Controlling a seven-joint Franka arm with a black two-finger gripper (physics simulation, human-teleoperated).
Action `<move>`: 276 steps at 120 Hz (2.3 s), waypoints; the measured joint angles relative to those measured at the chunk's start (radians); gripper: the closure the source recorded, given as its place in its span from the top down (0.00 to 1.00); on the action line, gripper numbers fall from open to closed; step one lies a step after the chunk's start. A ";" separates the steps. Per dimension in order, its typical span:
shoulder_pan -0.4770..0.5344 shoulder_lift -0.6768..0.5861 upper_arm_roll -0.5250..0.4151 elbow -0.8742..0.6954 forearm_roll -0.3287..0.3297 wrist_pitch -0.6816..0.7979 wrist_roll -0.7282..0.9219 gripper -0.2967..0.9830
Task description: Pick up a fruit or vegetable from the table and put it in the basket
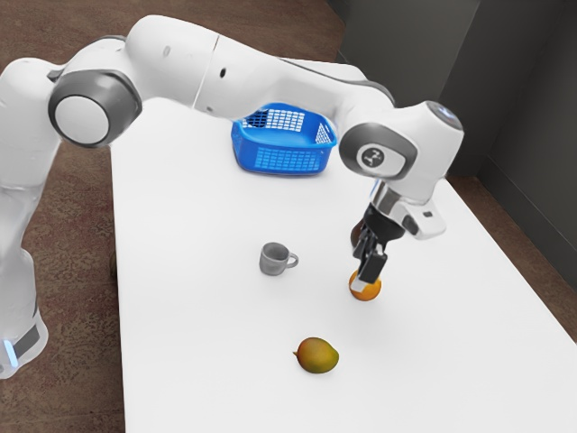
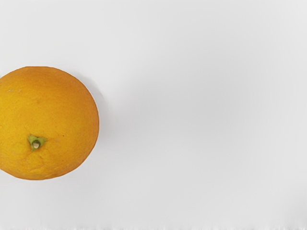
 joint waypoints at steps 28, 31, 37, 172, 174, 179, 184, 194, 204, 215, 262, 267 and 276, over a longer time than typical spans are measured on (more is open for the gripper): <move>0.000 -0.011 0.075 -0.010 0.005 0.027 0.004 0.77; 0.000 -0.011 0.083 -0.010 0.005 0.028 0.004 0.77; 0.000 -0.011 0.097 -0.010 0.005 0.031 0.006 0.77; 0.013 0.226 0.079 0.119 -0.026 0.072 0.020 0.77; 0.013 0.225 0.079 0.116 -0.027 0.072 0.020 0.77; 0.013 0.221 0.079 0.105 -0.028 0.073 0.020 0.77; 0.013 0.218 0.079 0.099 -0.028 0.074 0.019 0.76; 0.013 0.211 0.079 0.096 -0.026 0.073 0.018 0.61; 0.012 0.199 0.078 0.096 -0.019 0.071 0.017 0.53; 0.009 0.163 0.071 0.098 0.001 0.069 0.016 0.48; 0.356 -0.250 0.074 0.095 0.128 -0.210 0.047 0.48; 0.419 -0.252 0.074 0.095 0.142 -0.234 0.065 0.48; 0.535 -0.239 0.076 0.096 0.166 -0.259 0.107 0.48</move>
